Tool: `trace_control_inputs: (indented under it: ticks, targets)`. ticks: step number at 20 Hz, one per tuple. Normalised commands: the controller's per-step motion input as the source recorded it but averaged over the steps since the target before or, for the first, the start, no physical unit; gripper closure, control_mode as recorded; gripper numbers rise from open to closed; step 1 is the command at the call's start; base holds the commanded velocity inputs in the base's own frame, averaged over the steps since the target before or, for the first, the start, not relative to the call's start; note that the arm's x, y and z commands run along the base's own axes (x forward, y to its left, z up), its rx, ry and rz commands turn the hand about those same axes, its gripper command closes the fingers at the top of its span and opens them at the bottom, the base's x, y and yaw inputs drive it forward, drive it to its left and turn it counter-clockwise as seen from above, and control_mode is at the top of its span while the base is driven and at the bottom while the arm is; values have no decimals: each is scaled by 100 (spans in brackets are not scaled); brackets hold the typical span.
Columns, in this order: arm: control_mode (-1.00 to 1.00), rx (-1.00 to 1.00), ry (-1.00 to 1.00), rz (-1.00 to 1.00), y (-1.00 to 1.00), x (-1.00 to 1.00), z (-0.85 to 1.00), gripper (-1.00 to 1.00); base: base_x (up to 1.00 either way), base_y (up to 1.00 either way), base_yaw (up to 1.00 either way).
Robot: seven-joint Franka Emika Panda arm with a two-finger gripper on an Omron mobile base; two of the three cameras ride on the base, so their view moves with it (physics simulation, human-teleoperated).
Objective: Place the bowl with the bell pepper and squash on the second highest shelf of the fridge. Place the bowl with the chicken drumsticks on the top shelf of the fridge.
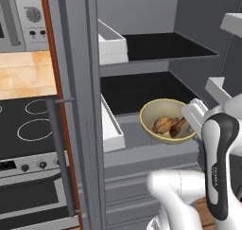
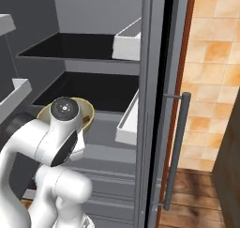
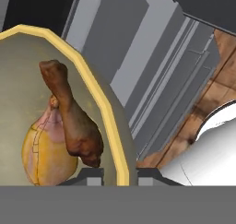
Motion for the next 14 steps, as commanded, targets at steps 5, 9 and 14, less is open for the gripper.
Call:
trace_control_inputs:
  ticks: [5, 9, 14]
  targets:
    - [100, 0, 0, 0, 0, 0, 0, 100, 68, 20, 0]
    - [100, 0, 0, 0, 0, 0, 0, 100, 33, 10, -1]
    - [-100, 0, -7, -9, 1, -13, 45, 100, 0, 0, -2]
